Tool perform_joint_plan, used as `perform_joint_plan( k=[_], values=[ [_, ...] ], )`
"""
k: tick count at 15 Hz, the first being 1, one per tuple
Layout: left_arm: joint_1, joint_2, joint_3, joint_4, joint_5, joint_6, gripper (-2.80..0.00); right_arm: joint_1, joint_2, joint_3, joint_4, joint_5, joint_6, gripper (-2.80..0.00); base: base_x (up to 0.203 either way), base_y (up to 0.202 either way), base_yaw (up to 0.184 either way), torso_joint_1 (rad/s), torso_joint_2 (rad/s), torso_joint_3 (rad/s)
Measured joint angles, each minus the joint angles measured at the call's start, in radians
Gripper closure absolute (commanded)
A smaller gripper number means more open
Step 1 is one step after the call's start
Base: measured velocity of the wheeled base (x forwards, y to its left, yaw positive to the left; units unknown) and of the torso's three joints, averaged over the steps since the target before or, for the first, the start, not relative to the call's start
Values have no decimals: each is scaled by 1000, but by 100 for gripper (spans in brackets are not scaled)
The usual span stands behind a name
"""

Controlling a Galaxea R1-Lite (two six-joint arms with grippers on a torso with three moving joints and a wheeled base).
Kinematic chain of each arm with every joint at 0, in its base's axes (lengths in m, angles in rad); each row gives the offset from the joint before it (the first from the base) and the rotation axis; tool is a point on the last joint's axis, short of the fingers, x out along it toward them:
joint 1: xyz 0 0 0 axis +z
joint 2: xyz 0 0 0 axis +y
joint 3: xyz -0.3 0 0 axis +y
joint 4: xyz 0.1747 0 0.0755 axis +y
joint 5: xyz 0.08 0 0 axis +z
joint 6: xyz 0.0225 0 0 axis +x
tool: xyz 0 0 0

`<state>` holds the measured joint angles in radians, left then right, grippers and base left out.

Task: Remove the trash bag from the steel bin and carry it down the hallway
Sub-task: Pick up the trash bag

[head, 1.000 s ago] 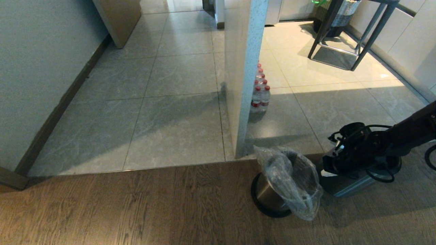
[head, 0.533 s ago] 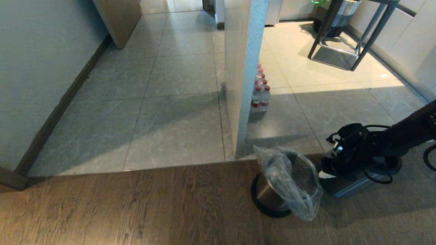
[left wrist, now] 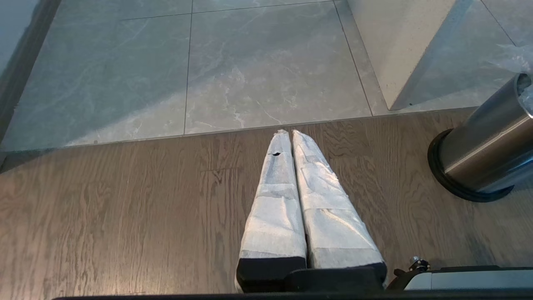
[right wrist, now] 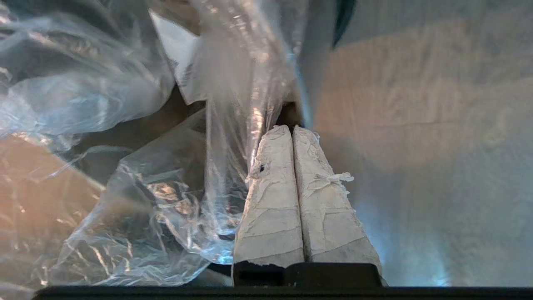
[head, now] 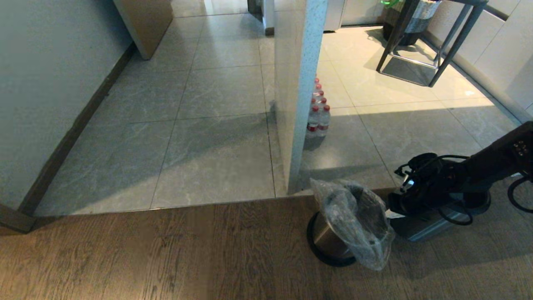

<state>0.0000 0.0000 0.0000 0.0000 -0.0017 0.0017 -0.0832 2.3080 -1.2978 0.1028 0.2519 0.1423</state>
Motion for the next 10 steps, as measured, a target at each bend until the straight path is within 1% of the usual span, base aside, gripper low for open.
perform_joint_plan(
  k=[6, 10],
  values=[
    [0, 0, 0, 0, 0, 0, 0, 9, 20, -29, 1, -2, -3, 0, 0, 0, 0, 0, 0, 0],
    [0, 0, 0, 0, 0, 0, 0, 24, 33, -34, -67, -10, -2, 0, 0, 0, 0, 0, 0, 0]
  ],
)
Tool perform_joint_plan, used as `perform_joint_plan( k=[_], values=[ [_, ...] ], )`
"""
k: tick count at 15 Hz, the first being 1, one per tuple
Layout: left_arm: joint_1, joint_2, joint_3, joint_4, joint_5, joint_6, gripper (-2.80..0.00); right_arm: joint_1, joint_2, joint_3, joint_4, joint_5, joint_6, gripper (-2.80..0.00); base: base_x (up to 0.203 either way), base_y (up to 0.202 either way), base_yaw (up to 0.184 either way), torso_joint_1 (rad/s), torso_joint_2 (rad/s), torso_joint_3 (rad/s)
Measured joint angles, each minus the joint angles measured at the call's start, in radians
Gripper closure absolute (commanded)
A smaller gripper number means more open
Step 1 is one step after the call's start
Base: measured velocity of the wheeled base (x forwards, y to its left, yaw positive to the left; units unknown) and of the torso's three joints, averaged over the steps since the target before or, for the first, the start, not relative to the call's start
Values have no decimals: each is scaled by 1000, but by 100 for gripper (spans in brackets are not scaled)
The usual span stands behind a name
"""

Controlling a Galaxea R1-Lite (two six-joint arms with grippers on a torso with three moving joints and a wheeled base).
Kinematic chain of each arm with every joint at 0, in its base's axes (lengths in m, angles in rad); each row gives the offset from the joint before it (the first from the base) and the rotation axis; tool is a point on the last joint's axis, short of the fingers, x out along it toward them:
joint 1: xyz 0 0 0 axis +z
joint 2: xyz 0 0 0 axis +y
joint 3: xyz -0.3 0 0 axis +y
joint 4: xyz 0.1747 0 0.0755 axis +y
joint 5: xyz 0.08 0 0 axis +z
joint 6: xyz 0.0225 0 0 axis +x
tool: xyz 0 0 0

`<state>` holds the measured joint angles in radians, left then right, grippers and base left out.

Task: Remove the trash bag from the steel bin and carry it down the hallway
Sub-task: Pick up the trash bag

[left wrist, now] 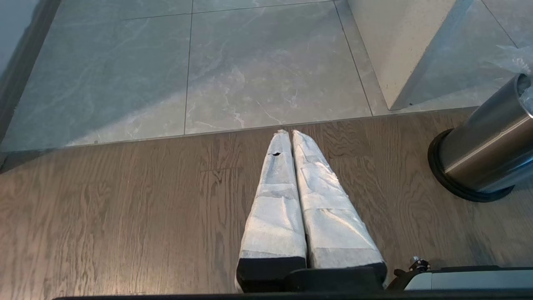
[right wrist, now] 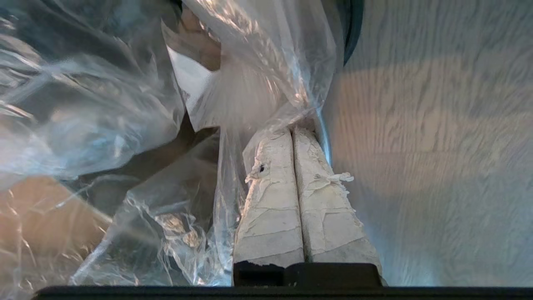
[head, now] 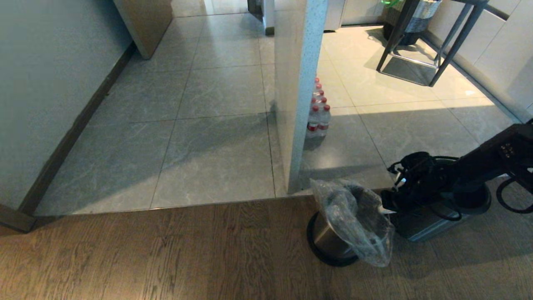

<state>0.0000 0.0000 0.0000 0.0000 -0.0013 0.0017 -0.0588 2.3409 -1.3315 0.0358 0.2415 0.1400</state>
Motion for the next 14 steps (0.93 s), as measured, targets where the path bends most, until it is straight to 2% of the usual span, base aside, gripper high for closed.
perform_joint_plan(
  k=[5, 14],
  values=[
    [0, 0, 0, 0, 0, 0, 0, 46, 6, -8, -37, -1, 0, 0, 0, 0, 0, 0, 0, 0],
    [0, 0, 0, 0, 0, 0, 0, 177, -49, 10, -24, -6, 8, 0, 0, 0, 0, 0, 0, 0]
  ],
)
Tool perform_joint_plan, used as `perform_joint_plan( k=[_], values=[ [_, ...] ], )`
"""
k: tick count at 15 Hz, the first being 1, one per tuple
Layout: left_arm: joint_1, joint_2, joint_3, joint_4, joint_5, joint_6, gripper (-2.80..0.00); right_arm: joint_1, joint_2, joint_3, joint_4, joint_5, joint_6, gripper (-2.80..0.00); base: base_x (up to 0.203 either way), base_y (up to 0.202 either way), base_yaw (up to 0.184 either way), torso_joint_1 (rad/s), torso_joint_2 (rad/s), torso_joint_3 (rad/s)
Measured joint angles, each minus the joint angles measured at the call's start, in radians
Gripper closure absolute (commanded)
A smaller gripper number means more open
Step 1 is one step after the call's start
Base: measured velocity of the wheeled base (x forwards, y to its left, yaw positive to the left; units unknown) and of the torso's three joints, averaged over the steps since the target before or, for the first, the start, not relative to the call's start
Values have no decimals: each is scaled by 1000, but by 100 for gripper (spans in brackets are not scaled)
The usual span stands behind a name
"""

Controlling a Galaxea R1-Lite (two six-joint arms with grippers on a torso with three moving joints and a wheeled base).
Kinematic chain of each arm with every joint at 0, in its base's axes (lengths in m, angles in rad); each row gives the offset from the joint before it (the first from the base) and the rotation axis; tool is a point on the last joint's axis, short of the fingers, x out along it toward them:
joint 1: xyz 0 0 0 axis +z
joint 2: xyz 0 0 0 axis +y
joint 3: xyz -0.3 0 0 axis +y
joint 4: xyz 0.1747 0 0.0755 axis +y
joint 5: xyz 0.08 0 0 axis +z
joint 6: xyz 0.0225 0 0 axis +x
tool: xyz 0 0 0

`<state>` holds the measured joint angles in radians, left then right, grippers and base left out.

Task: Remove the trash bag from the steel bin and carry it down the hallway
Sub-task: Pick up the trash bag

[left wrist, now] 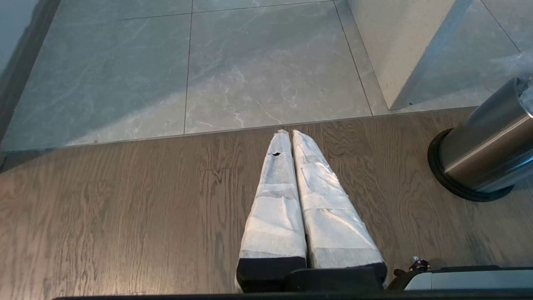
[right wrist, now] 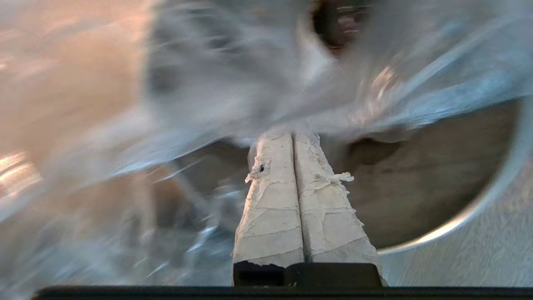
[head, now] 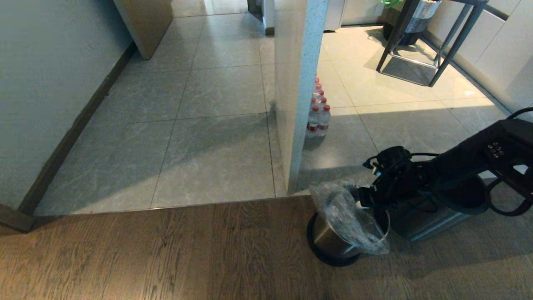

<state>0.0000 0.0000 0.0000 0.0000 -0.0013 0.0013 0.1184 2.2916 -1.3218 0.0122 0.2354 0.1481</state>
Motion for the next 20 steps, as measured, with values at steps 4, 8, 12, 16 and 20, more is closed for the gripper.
perform_joint_plan(
  k=[4, 8, 12, 16, 20],
  values=[
    [0, 0, 0, 0, 0, 0, 0, 79, -40, 23, 7, -50, 0, 0, 0, 0, 0, 0, 0, 0],
    [0, 0, 0, 0, 0, 0, 0, 115, -71, 40, 44, -111, -6, 0, 0, 0, 0, 0, 0, 0],
    [0, 0, 0, 0, 0, 1, 0, 129, -121, 83, 76, -230, 17, 0, 0, 0, 0, 0, 0, 0],
    [0, 0, 0, 0, 0, 0, 0, 134, -162, 108, 72, -248, 25, 0, 0, 0, 0, 0, 0, 0],
    [0, 0, 0, 0, 0, 0, 0, 104, -225, 153, 68, -251, 35, 0, 0, 0, 0, 0, 0, 0]
  ],
)
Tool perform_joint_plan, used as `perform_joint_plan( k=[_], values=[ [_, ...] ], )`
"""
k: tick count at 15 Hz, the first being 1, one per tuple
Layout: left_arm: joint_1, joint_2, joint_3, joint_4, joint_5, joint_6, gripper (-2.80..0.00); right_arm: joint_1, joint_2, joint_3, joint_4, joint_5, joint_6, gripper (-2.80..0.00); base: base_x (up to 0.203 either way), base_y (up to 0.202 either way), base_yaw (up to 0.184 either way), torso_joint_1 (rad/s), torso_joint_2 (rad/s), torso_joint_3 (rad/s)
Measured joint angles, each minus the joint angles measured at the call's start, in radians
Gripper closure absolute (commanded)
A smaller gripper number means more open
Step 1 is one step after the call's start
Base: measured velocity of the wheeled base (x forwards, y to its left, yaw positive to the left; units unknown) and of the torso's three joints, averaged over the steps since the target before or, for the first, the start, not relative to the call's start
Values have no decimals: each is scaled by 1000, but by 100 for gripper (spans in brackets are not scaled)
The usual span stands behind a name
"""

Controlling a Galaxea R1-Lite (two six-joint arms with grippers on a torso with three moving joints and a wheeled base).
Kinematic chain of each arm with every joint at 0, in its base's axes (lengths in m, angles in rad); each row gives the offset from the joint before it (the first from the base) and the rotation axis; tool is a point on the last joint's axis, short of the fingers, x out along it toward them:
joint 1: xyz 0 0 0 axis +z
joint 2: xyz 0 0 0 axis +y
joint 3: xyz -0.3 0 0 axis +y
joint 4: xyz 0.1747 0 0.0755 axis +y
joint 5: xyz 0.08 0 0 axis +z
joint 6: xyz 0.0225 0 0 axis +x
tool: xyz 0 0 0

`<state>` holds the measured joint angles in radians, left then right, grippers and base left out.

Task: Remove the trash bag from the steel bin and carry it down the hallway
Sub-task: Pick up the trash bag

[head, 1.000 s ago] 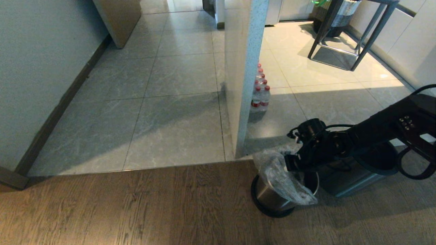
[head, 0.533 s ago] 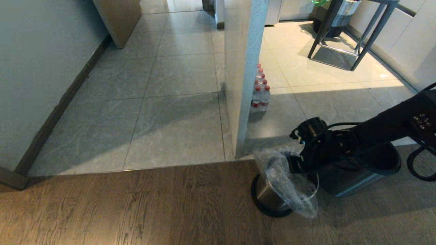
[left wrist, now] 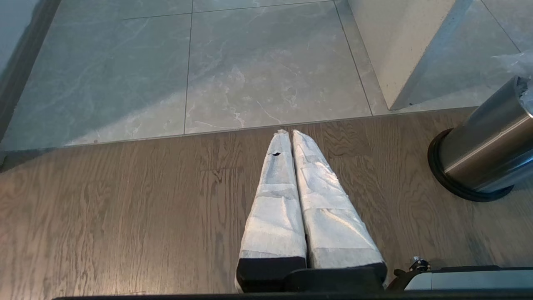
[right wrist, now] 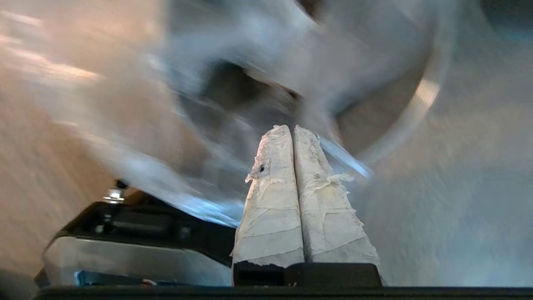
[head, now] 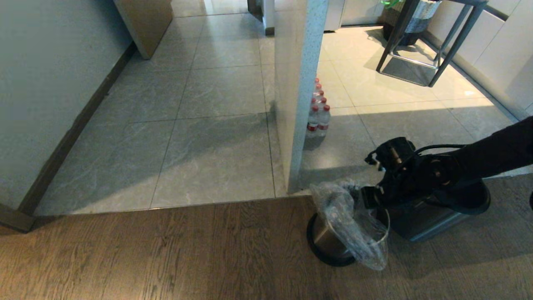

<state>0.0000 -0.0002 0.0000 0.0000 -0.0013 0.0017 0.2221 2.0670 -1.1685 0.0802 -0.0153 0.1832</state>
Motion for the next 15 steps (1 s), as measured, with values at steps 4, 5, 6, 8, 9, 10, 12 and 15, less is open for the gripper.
perform_joint_plan(
  k=[4, 5, 6, 8, 9, 10, 12, 15],
  values=[
    [0, 0, 0, 0, 0, 0, 0, -53, -30, 30, 6, -44, 22, 0, 0, 0, 0, 0, 0, 0],
    [0, 0, 0, 0, -1, 0, 0, -49, -38, 18, 6, -27, 24, 0, 0, 0, 0, 0, 0, 0],
    [0, 0, 0, 0, 0, 0, 0, -34, -48, 4, 11, 4, 31, 0, 0, 0, 0, 0, 0, 0],
    [0, 0, 0, 0, 0, 0, 0, -1, -76, -19, 55, 107, 62, 0, 0, 0, 0, 0, 0, 0],
    [0, 0, 0, 0, 0, 0, 0, 15, -88, -27, 80, 150, 69, 0, 0, 0, 0, 0, 0, 0],
    [0, 0, 0, 0, 0, 0, 0, 37, -95, -31, 99, 172, 69, 0, 0, 0, 0, 0, 0, 0],
    [0, 0, 0, 0, 0, 0, 0, 77, -88, -37, 114, 181, 67, 0, 0, 0, 0, 0, 0, 0],
    [0, 0, 0, 0, 0, 0, 0, 116, -44, -71, 155, 207, 55, 0, 0, 0, 0, 0, 0, 0]
  ],
)
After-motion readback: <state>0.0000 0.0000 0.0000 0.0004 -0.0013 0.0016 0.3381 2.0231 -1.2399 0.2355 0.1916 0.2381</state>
